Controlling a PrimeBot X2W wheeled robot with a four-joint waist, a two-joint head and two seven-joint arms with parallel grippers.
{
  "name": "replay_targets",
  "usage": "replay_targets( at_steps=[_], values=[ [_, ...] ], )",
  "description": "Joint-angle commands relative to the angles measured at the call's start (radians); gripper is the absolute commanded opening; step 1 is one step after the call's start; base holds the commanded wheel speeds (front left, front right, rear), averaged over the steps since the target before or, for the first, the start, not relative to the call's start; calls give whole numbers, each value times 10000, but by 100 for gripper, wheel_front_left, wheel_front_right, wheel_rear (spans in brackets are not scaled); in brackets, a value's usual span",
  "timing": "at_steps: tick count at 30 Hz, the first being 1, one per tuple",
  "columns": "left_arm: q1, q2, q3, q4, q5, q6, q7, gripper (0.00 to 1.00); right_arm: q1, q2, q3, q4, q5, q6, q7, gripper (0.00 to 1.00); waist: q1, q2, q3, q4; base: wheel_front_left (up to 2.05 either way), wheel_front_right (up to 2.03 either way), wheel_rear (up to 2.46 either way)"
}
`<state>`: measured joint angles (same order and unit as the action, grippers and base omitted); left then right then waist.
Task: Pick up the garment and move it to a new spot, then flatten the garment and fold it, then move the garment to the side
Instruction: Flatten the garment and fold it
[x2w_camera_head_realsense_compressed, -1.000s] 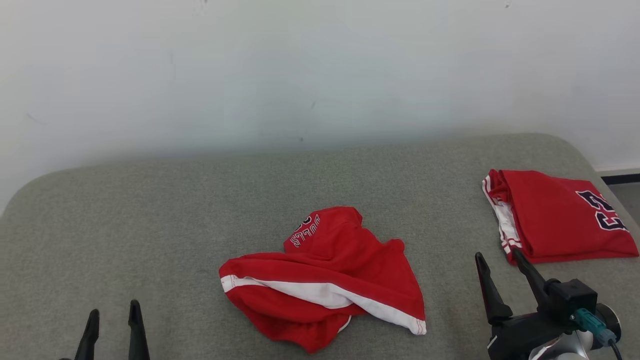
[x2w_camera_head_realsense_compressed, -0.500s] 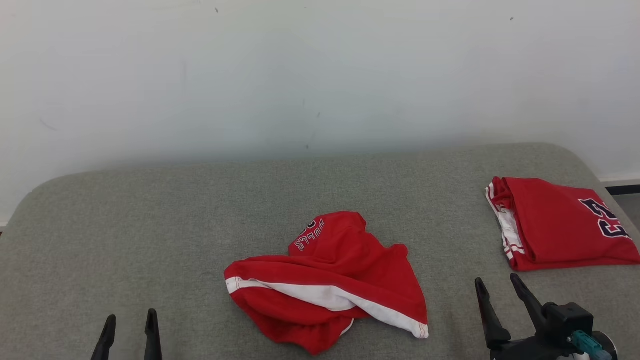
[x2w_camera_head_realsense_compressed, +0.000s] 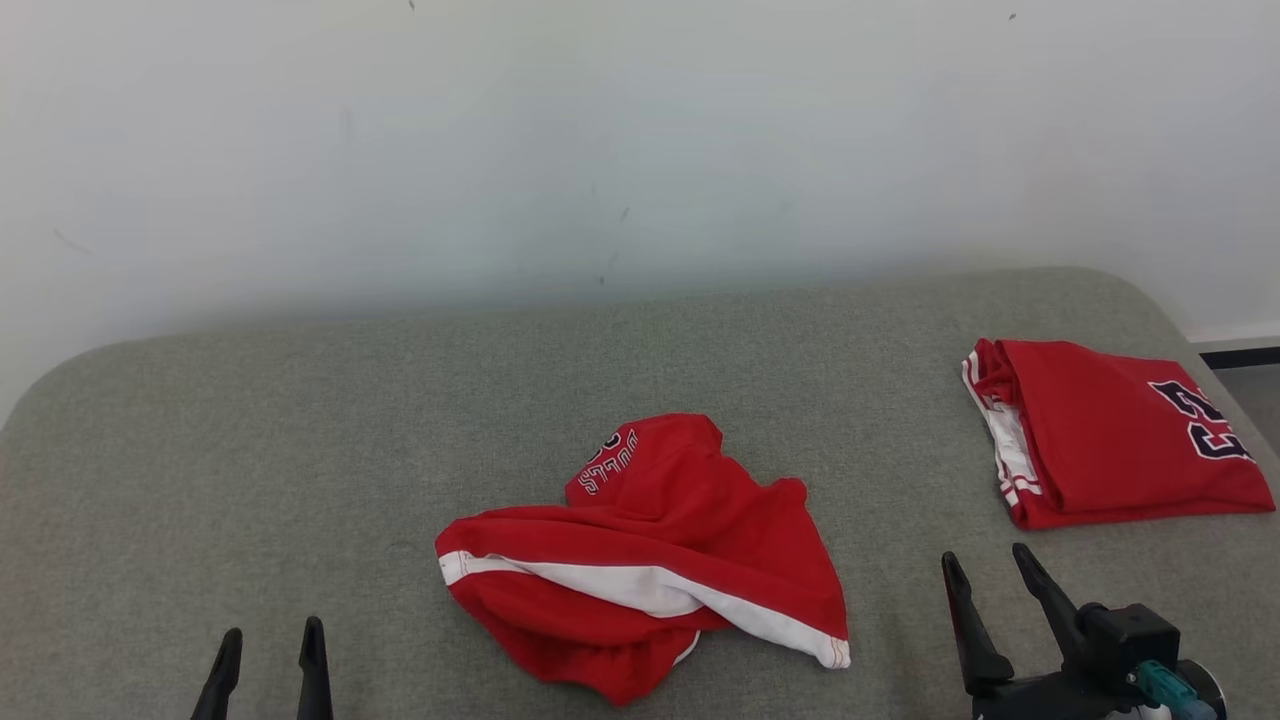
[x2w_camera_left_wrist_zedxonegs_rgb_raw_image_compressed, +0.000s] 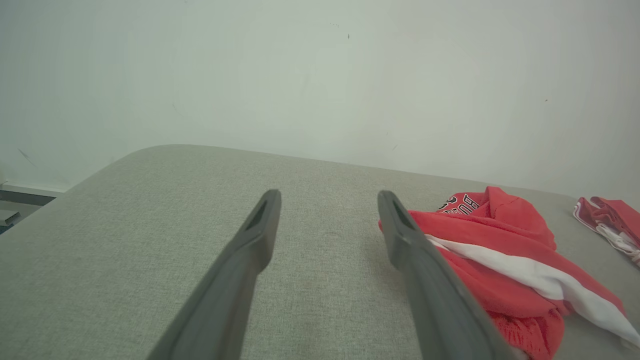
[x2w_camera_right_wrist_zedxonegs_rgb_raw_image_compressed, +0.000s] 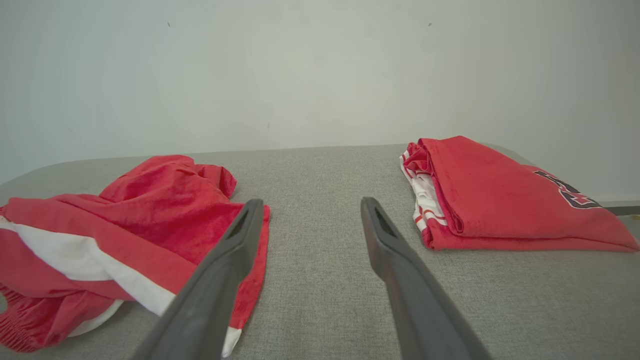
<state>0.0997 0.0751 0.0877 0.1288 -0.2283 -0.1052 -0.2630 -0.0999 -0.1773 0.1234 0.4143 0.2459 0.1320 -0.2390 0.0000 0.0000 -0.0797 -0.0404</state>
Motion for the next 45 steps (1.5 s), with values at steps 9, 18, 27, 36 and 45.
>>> replay_targets(
  at_steps=[9,18,27,36,45],
  values=[
    [-549,-98,-572,809,169,-131,105,100,222,293,254,-296,24,-29,221,100,0,0,229,14,0,0,0],
    [-2405,-175,-1726,2688,125,-122,1042,100,907,789,725,-421,326,-29,876,100,0,0,581,79,0,0,0],
    [-3680,-220,-2085,4554,-250,99,1453,100,459,1063,1149,139,207,-30,1296,100,0,0,806,-225,0,0,0],
    [-4192,-232,-1945,5387,-811,166,1490,100,-114,1165,1426,1010,259,-30,1326,100,0,0,947,-347,0,0,0],
    [-4740,-244,-2031,5679,-2416,75,2290,100,-355,1207,1807,1459,508,-30,1112,100,0,0,1005,-284,0,0,0]
  ],
)
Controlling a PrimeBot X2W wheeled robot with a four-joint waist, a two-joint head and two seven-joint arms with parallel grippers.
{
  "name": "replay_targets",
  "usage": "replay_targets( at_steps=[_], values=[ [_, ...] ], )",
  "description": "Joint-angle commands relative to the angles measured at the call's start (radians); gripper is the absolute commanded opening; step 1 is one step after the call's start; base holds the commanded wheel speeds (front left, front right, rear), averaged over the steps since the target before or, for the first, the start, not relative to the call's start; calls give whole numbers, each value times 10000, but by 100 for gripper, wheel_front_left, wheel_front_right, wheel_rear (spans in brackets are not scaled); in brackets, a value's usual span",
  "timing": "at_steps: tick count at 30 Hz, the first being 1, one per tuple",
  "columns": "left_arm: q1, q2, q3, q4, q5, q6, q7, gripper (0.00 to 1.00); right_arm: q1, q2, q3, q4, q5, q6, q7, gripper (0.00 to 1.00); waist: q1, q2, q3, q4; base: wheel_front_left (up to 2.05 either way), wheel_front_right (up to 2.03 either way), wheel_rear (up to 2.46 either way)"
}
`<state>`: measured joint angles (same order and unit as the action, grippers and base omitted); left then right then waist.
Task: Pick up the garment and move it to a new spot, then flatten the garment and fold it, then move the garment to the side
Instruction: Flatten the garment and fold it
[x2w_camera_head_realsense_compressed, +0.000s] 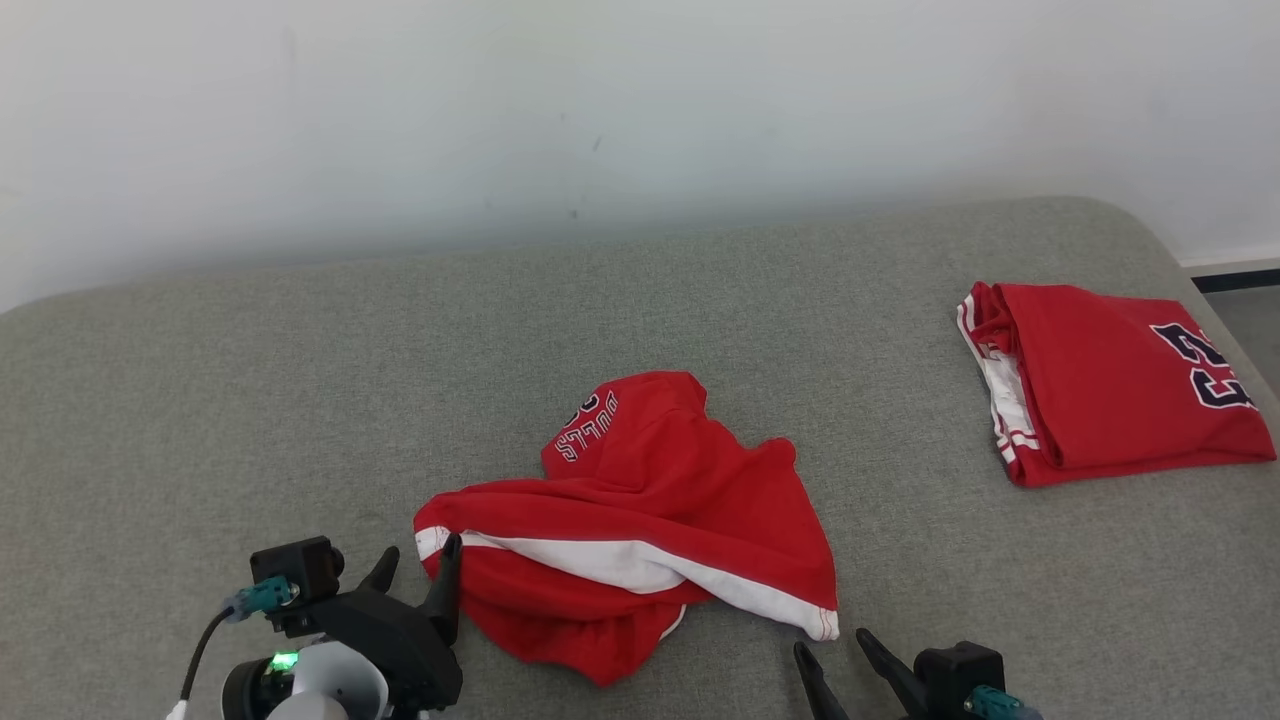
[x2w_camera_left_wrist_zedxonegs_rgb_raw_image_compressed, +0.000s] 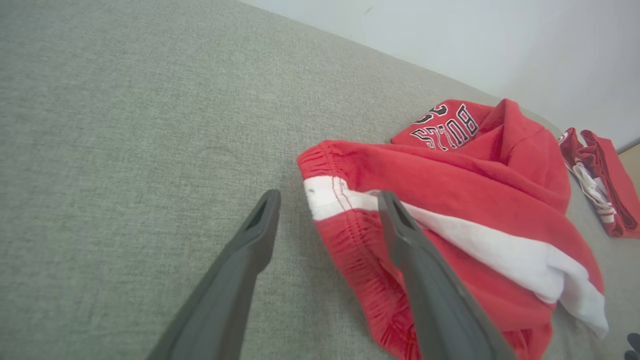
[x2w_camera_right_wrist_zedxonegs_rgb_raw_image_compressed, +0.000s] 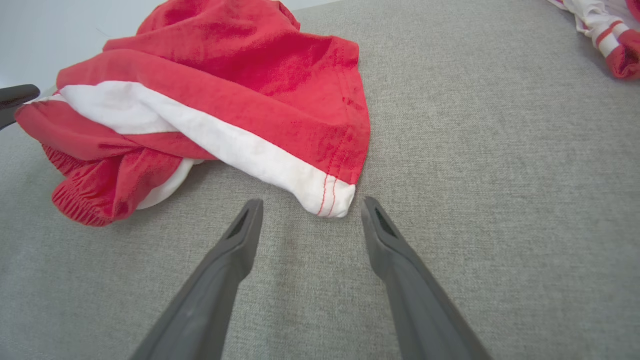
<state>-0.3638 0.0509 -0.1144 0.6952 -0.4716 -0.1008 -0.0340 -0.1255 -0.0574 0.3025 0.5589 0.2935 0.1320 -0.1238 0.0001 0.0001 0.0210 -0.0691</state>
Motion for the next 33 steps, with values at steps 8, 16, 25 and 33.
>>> replay_targets(
  at_steps=[8,16,25,33],
  values=[
    [-489,-2,-296,226,-481,388,535,100,-483,31,45,324,17,-30,-188,100,-1,-1,214,0,0,0,0],
    [-813,1,-556,333,-854,376,687,0,-803,48,251,724,187,-30,-294,100,-1,-1,410,68,0,0,0],
    [-998,0,-871,439,-925,323,415,0,-979,56,-87,1105,55,-30,-527,100,-1,-1,501,137,0,0,0],
    [-1044,0,-1095,507,-1074,293,323,0,-1125,70,-482,1461,-253,-30,-461,77,-1,-1,543,210,0,0,0]
  ],
)
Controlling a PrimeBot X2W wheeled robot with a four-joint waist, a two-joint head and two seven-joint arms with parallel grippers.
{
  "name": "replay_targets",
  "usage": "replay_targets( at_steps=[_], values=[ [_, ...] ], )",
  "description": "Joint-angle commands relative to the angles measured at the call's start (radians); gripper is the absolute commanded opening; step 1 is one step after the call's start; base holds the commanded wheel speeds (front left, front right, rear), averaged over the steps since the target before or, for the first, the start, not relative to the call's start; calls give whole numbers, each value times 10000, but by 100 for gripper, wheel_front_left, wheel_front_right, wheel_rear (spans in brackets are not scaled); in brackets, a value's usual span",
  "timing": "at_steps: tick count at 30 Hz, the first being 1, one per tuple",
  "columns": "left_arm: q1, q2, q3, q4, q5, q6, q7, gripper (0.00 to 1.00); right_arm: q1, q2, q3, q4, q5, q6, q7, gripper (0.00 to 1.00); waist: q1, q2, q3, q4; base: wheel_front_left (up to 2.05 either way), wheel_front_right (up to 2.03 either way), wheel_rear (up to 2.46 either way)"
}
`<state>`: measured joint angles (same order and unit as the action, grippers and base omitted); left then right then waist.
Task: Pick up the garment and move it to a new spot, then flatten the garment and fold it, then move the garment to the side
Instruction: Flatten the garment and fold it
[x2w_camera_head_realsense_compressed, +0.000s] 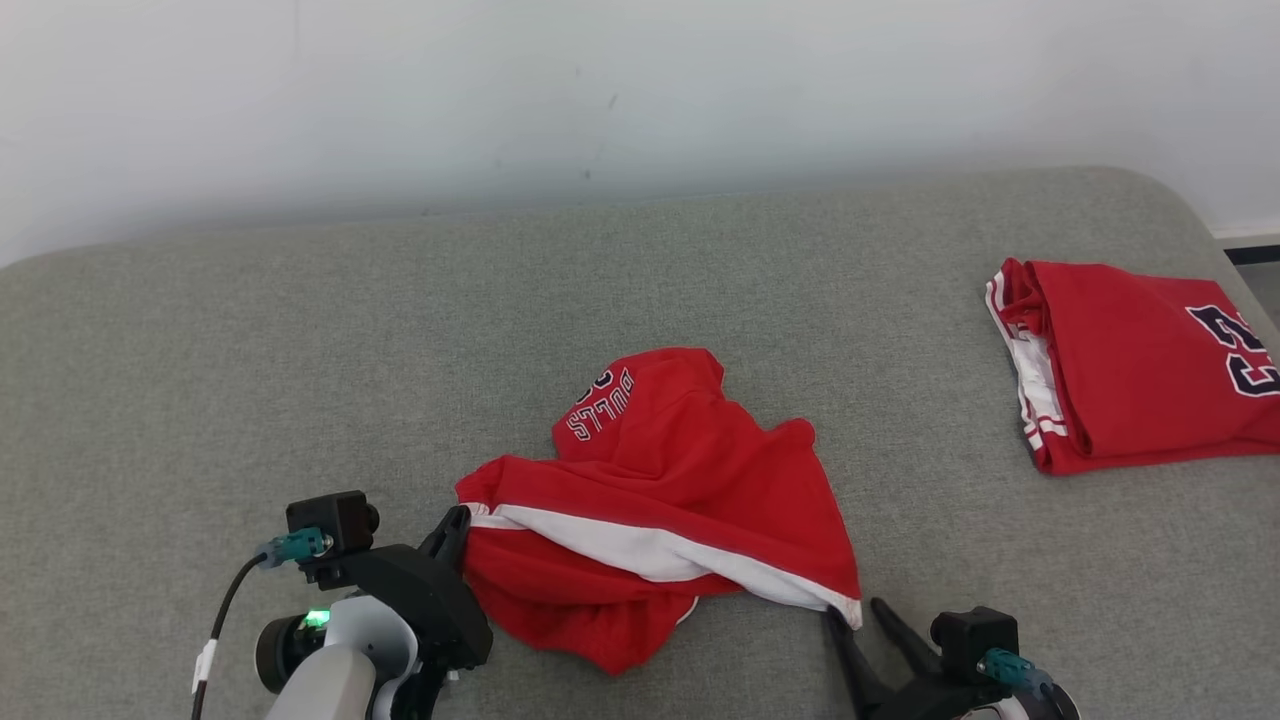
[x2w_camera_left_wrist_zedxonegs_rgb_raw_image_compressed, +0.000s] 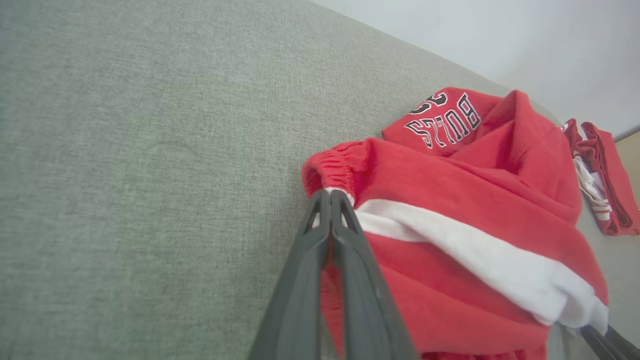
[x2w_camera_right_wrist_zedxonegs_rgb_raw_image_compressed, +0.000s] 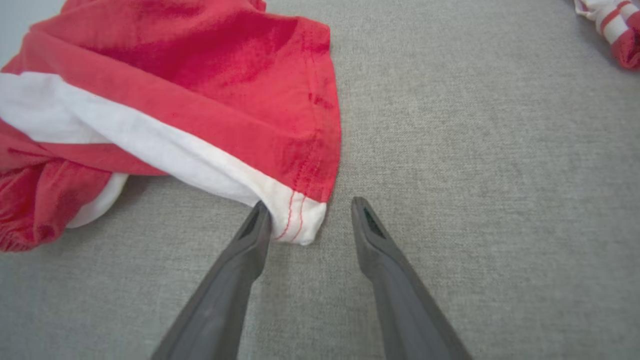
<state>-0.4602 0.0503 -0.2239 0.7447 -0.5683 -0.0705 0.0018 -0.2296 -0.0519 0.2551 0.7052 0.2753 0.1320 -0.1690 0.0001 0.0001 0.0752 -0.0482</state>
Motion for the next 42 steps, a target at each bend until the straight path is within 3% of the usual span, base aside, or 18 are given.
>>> replay_targets(
  at_steps=[1,2,3,4,5,16,27,33,38,42],
  values=[
    [-91,5,-13,26,-129,-5,-40,0,-99,16,-11,40,-58,-30,2,60,-1,-1,7,10,0,0,0],
    [-95,5,-28,44,-132,-4,-57,0,-117,17,-9,77,-11,-30,43,39,-1,-1,11,21,0,0,0],
    [-101,5,-40,60,-148,1,-85,0,-130,18,5,99,39,-30,61,29,-1,-1,15,29,0,0,0],
    [-110,5,-45,78,-169,3,-116,0,-136,17,27,117,68,-30,57,3,-1,-1,16,35,0,0,0],
    [-115,5,-49,92,-181,3,-124,0,-136,17,54,138,96,-30,60,0,-1,-1,14,40,0,0,0],
    [-208,5,51,-388,-521,-172,-661,0,-363,-19,-379,-860,-29,-30,-276,0,-1,-1,-245,-72,0,0,0],
    [-163,9,151,-1650,-1296,-294,-294,0,-380,-496,-639,-3059,-105,-30,472,0,-1,-1,-699,-252,0,0,0],
    [153,43,184,-2224,-1475,-94,-82,0,-150,-387,-737,-3641,319,-30,1000,0,-1,-1,-668,-322,0,0,0],
    [-632,183,674,-2683,-2042,-142,111,0,-1695,-354,-323,-3863,1184,-28,1722,0,-1,-1,63,-658,0,0,0],
    [-2101,584,1030,-2980,-2256,-163,435,0,-4071,-364,-303,-3332,1838,-28,2202,0,-1,-1,1123,-991,0,0,0]
  ],
)
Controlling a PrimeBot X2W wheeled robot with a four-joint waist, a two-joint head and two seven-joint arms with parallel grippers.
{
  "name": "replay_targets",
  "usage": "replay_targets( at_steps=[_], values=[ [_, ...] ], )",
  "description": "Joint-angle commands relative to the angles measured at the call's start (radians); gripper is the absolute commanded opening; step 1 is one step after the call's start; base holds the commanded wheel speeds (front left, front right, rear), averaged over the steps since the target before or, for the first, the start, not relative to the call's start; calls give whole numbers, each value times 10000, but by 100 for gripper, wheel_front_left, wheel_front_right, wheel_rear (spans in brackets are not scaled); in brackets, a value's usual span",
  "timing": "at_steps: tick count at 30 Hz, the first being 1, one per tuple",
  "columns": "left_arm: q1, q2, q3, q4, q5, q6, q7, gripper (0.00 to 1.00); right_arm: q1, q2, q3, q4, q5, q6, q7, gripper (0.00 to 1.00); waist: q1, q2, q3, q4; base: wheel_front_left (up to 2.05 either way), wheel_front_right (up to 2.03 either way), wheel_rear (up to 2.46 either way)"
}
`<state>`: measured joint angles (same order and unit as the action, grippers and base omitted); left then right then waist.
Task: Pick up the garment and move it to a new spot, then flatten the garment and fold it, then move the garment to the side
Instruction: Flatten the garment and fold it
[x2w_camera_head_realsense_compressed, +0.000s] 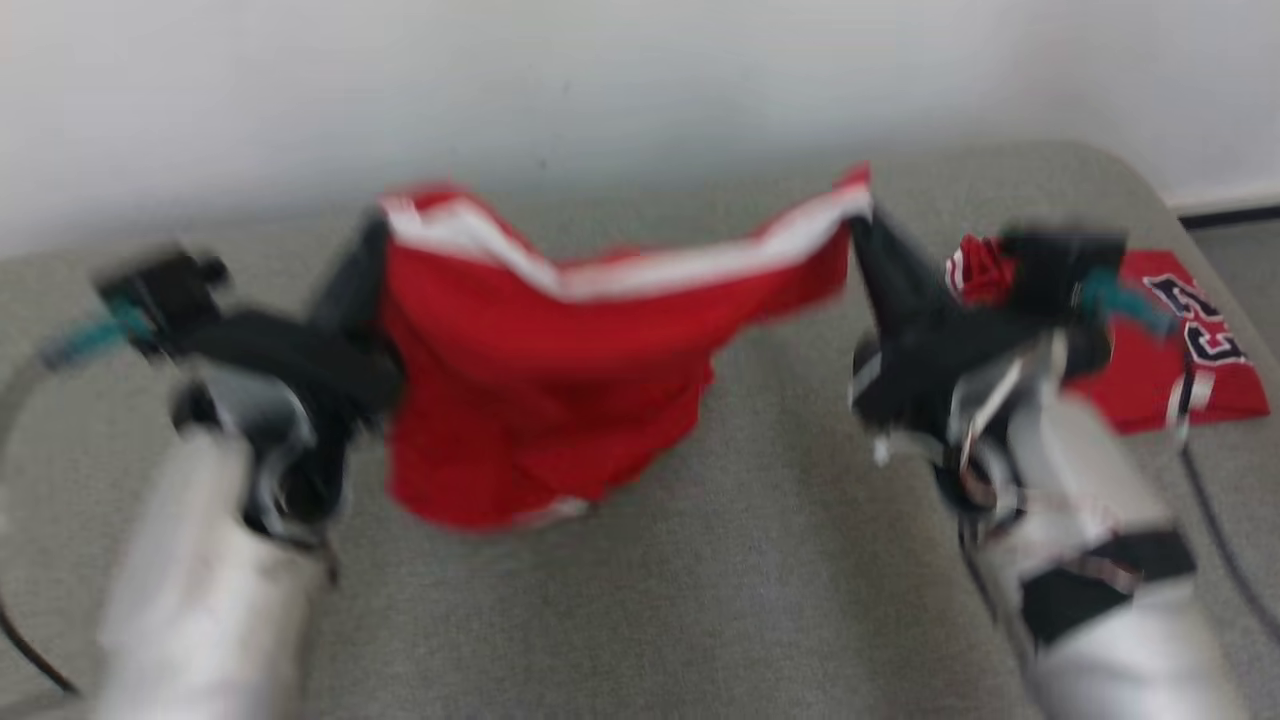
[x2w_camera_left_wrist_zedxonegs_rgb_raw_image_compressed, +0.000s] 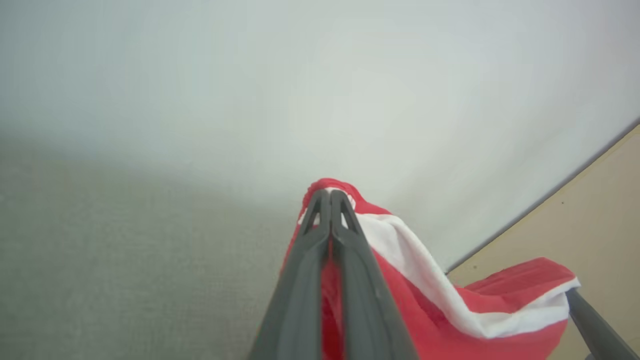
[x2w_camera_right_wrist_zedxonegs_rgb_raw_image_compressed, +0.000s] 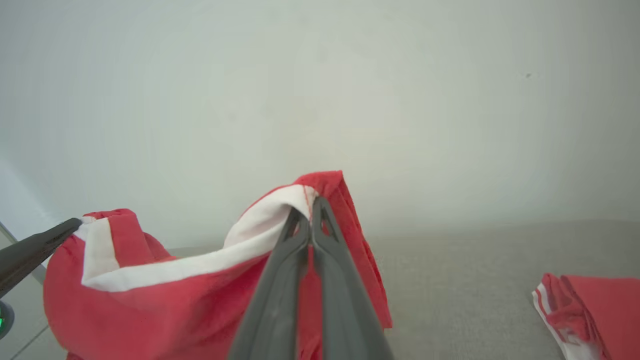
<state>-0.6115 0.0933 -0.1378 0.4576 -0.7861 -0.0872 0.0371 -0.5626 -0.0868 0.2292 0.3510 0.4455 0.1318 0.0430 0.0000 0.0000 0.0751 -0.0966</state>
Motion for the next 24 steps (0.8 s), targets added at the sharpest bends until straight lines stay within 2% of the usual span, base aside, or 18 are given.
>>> replay_targets(
  at_steps=[1,2,3,8,14,15,19,24],
  values=[
    [-1066,247,315,-170,-195,48,149,0,-1432,-34,-5,397,126,-26,131,0,0,0,1452,-593,0,0,0],
    [-1634,379,461,-233,-247,62,212,0,-2154,-42,-9,667,112,-26,160,0,0,0,1785,-655,0,0,0],
    [-1634,379,461,-233,-247,62,212,0,-2154,-42,-9,667,112,-26,160,0,0,0,1785,-655,0,0,0],
    [-4518,868,833,-526,-148,241,217,0,-5575,-58,-489,1921,-228,-26,-308,0,0,0,3588,-768,0,0,0],
    [-7272,1172,1196,-604,-37,204,-412,0,-8775,25,-1409,3124,-1021,-28,-1905,0,0,0,5060,-757,0,0,0],
    [-7902,1248,1233,-558,52,105,-714,0,-9501,12,-1672,3383,-1413,-28,-2446,0,0,0,5371,-725,0,0,0],
    [-8310,1225,1304,-237,-169,-139,-1249,0,-10013,58,-2119,3947,-2045,-31,-2874,0,0,0,5685,-622,0,0,0],
    [-7483,1201,1136,292,-520,-365,-1810,0,-9481,65,-2085,4638,-2346,-36,-3023,0,0,0,5778,-487,0,0,0]
  ],
)
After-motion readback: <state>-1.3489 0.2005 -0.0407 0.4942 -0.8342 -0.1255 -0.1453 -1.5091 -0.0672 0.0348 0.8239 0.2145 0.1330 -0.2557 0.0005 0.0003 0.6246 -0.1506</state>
